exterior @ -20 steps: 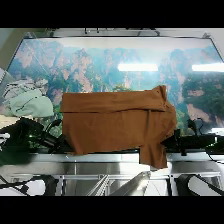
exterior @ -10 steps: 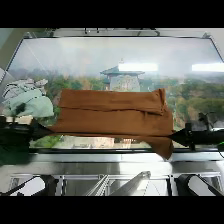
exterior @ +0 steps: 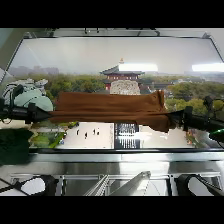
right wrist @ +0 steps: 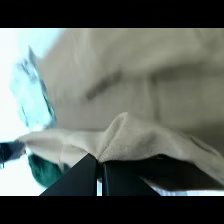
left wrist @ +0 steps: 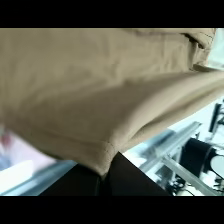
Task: Fold the shirts.
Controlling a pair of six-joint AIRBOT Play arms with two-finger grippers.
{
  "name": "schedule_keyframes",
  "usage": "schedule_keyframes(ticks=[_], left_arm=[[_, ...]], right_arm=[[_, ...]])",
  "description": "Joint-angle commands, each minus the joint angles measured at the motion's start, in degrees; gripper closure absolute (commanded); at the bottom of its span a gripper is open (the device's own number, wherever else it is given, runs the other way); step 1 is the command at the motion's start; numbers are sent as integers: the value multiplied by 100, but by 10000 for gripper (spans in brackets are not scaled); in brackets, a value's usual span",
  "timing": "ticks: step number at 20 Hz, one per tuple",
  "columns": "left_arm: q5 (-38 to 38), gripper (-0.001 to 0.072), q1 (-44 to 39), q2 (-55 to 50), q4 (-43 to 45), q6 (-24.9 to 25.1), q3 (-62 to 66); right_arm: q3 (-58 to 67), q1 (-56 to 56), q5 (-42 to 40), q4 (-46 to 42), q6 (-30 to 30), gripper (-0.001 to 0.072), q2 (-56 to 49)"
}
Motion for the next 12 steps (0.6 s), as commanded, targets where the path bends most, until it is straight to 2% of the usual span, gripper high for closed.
schedule_keyframes(ticks=[1,4,7,10,12], left_arm=[[-299,683,-549,-850,11,-205,1067],[-313,683,-715,-1757,11,-315,1847],[-243,691,-866,-2505,13,-350,2310],[-238,686,-922,-2896,7,-345,2599],[-258,431,-918,-2918,7,-350,2688]], right_arm=[[33,476,-1174,1539,-1248,693,-815],[398,514,-1244,2057,-2013,692,-1744],[883,723,-1241,2083,-2380,691,-2371],[1154,898,-1250,2072,-2546,691,-2487],[1180,894,-1244,2011,-2533,685,-2481]])
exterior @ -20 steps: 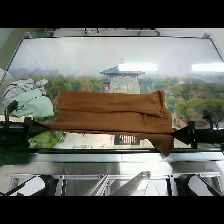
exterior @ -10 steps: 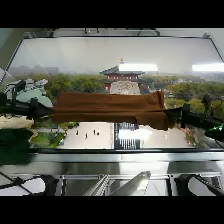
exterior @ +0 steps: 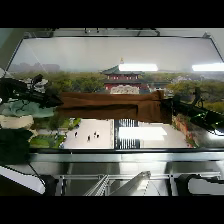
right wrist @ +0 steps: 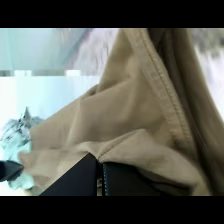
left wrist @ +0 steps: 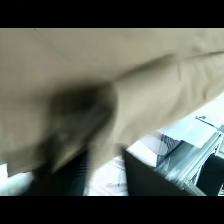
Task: Fold the shirts.
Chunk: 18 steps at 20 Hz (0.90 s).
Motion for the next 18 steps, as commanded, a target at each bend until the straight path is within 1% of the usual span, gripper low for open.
schedule_keyframes(ticks=[1,2,3,4,5,6,7,8,9,10,11,12,14,15,16,17,18], left_arm=[[24,422,-2,-212,-28,0,234],[61,423,28,-173,-37,-7,234],[188,422,79,-105,-72,-22,234],[343,422,140,13,-85,-22,234],[422,422,201,168,-90,-22,234],[457,415,260,352,-87,-22,234],[459,415,332,573,-85,-22,234],[455,415,372,793,-87,-22,234],[450,415,378,1025,-85,-22,234],[428,415,376,1246,-85,-22,234],[404,415,339,1419,-79,-20,234],[352,415,271,1556,-76,-20,234],[326,416,116,1709,-81,-22,232],[328,416,-7,1749,-83,-22,234],[332,419,-144,1777,-81,-22,232],[348,518,-289,1784,-83,-22,232],[363,696,-450,1788,-39,2,234]], right_arm=[[157,85,15,-48,-197,581,-136],[157,85,79,-105,-197,454,-133],[177,70,269,-184,-197,410,-116],[247,-17,599,-352,-146,341,-48],[361,-166,903,-621,66,299,68],[538,-345,1095,-1043,367,299,214],[789,-573,1115,-1751,813,287,396],[1067,-813,1058,-2605,1425,181,573],[1322,-1008,990,-3392,1899,102,704],[1578,-1158,901,-4111,2306,63,780],[1768,-1239,890,-4529,2498,63,774],[1875,-1292,894,-4754,2612,63,717],[1902,-1268,903,-4745,2618,61,487],[1902,-1209,927,-4745,2618,4,293],[1902,-1134,986,-4741,2618,5,72],[1902,-1049,1047,-4725,2614,5,-136],[1902,-942,1071,-4673,2612,5,-348]])
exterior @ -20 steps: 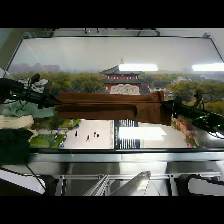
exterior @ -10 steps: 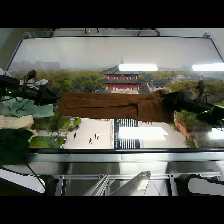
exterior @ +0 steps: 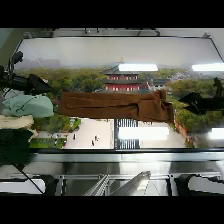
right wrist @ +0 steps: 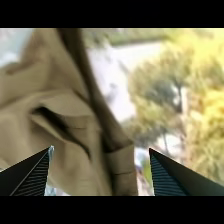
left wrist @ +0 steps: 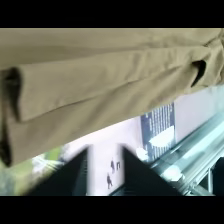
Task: Fold the shirts.
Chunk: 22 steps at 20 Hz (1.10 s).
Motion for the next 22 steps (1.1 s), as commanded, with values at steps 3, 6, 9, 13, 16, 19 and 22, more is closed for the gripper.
schedule_keyframes(ticks=[3,6,9,13,16,19,22], left_arm=[[-72,690,-627,114,55,37,2],[-101,690,-874,114,57,37,2],[-334,690,-1158,114,59,37,-2],[-872,690,-1941,-195,63,35,-2],[-1379,690,-2804,-839,66,31,0],[-2347,691,-3705,-1467,210,-7,26],[-2634,690,-4472,-2144,673,-435,553]], right_arm=[[74,553,122,90,28,5,-890],[81,1021,87,686,-245,6,-1176],[170,1425,-225,1113,-269,80,-1342],[369,1641,-319,1427,-264,693,-1373],[461,1493,7,1397,-251,694,-1298],[476,1025,621,1226,-251,694,-1008],[476,446,1185,1121,-273,694,-664]])
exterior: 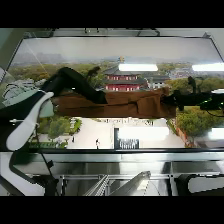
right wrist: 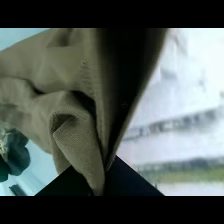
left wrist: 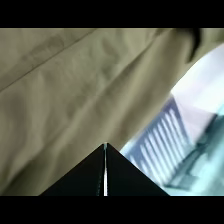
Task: Fold the shirts.
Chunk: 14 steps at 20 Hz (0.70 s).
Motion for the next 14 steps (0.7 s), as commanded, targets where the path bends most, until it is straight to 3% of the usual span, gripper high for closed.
schedule_keyframes(ticks=[1,4,8,14], left_arm=[[-531,691,-938,-815,525,-468,645],[-199,691,-1429,-1386,1010,-984,1622],[308,689,-1703,-1768,1045,-1187,2505],[1189,689,-1427,-1244,-455,-975,3556]], right_arm=[[15,-603,782,-81,-24,694,348],[20,-953,1224,-76,-133,694,525],[236,-1375,1784,127,-149,694,754],[354,-859,1963,741,223,694,1416]])
